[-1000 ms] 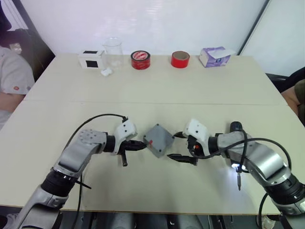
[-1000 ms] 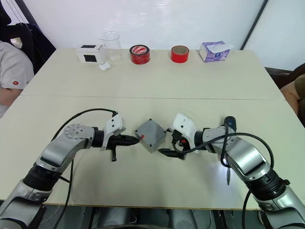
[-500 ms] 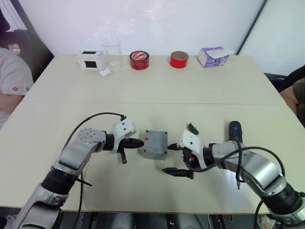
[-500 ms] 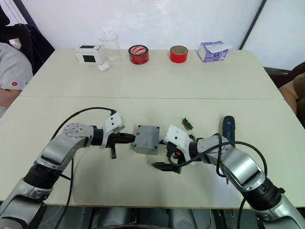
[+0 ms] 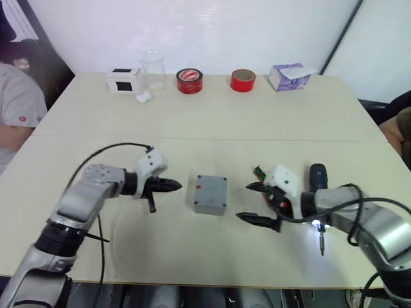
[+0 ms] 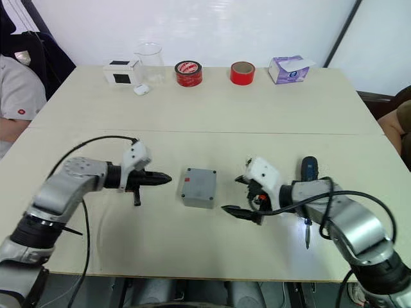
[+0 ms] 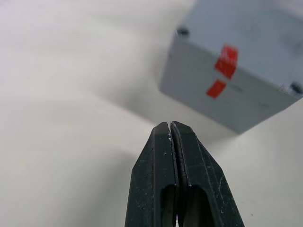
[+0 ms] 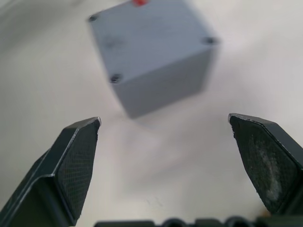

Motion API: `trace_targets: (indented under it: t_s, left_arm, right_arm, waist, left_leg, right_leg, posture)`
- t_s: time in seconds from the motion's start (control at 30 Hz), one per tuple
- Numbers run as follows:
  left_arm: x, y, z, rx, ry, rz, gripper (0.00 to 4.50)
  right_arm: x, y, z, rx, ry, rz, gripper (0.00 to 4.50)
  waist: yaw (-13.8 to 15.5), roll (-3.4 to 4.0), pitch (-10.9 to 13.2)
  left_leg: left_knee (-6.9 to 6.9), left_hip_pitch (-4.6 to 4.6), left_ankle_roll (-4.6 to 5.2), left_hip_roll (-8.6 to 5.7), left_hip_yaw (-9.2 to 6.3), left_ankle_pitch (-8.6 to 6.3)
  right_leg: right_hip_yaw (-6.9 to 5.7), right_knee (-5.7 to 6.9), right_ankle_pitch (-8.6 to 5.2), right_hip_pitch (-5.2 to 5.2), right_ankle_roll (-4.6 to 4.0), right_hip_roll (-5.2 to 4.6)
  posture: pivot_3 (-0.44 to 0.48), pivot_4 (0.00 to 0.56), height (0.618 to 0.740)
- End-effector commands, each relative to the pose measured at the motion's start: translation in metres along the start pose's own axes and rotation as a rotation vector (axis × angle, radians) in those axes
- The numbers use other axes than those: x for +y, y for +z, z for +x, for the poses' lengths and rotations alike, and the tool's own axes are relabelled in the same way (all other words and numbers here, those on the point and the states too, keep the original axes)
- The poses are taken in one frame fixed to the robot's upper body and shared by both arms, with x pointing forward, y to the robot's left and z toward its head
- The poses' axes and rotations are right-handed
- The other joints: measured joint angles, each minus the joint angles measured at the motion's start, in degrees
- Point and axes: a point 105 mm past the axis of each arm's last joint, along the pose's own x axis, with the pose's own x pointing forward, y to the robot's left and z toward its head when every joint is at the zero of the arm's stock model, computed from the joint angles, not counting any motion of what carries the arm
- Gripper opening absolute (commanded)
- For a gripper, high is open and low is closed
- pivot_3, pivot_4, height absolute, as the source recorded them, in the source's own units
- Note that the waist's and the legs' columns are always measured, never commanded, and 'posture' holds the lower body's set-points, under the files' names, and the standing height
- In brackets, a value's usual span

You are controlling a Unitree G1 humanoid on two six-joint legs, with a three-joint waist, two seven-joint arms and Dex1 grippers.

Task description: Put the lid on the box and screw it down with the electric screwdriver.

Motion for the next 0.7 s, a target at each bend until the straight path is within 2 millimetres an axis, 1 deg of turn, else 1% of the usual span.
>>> trace_targets:
  t_s: [0.03,0.07,0.17,0.23,0.27,0.37,0.53,0.7]
  left_arm:
    - [-0.020,0.038,-0.007,-0.095,-0.094,0.073,0.00]
    - [-0.025,0.042,-0.006,-0.103,-0.117,0.083,0.00]
    - [-0.035,0.047,-0.002,-0.095,-0.154,0.116,0.00]
    - [-0.039,0.047,0.003,-0.070,-0.175,0.158,0.00]
    - [-0.040,0.047,0.004,-0.064,-0.181,0.166,0.00]
    - [-0.042,0.046,0.007,-0.057,-0.193,0.179,0.00]
    - [-0.045,0.048,0.009,-0.060,-0.206,0.186,0.00]
    - [-0.047,0.048,0.010,-0.067,-0.217,0.181,0.00]
  right_arm:
    - [-0.023,0.002,-0.021,-0.021,-0.167,-0.009,4.46]
    - [-0.027,-0.003,-0.022,-0.004,-0.198,-0.003,4.46]
    - [-0.031,-0.012,-0.022,0.013,-0.235,0.027,4.46]
    - [-0.033,-0.020,-0.019,0.022,-0.261,0.055,4.13]
    - [-0.033,-0.023,-0.018,0.028,-0.268,0.057,3.89]
    - [-0.037,-0.028,-0.015,0.023,-0.291,0.070,2.79]
    - [-0.043,-0.031,-0.012,0.016,-0.331,0.088,1.02]
    - [-0.046,-0.033,-0.008,0.007,-0.345,0.100,1.02]
  waist:
    - [0.07,0.00,0.00]
    - [0.06,0.00,0.00]
    - [-0.04,0.00,0.00]
    - [-0.11,0.00,0.00]
    - [-0.18,0.00,0.00]
    - [-0.21,-0.01,0.01]
    - [-0.15,-0.02,0.01]
    - [-0.08,-0.02,0.01]
  left_leg:
    - [0.00,0.01,0.00,0.00,0.00,0.00]
    - [0.00,0.01,0.00,0.00,0.00,0.00]
    - [0.00,0.06,0.00,-0.01,0.02,0.00]
    - [0.00,0.10,0.00,-0.03,0.04,0.00]
    - [0.00,0.18,0.00,-0.03,0.05,0.00]
    - [-0.07,0.55,0.01,-0.02,0.08,-0.01]
    - [-0.07,0.61,0.01,-0.01,0.09,0.00]
    - [-0.07,0.61,0.01,-0.02,0.09,0.00]
  right_leg:
    - [0.00,0.00,0.00,0.02,0.00,0.00]
    - [0.00,-0.01,0.00,0.04,0.00,0.00]
    - [0.01,-0.04,0.00,0.09,0.00,0.00]
    - [0.02,-0.02,0.00,0.10,0.00,0.01]
    - [0.02,-0.02,0.00,0.18,0.00,0.04]
    - [0.05,-0.04,-0.03,0.45,-0.01,0.07]
    - [0.08,-0.03,-0.03,0.51,-0.01,0.08]
    - [0.09,-0.04,-0.03,0.51,-0.01,0.06]
  posture:
    - [0.000,0.150,0.740]
    - [0.000,0.150,0.740]
    - [0.000,0.150,0.740]
    - [0.000,0.150,0.740]
    - [0.000,0.150,0.740]
    - [0.000,0.150,0.740]
    - [0.000,0.150,0.740]
    - [0.000,0.150,0.740]
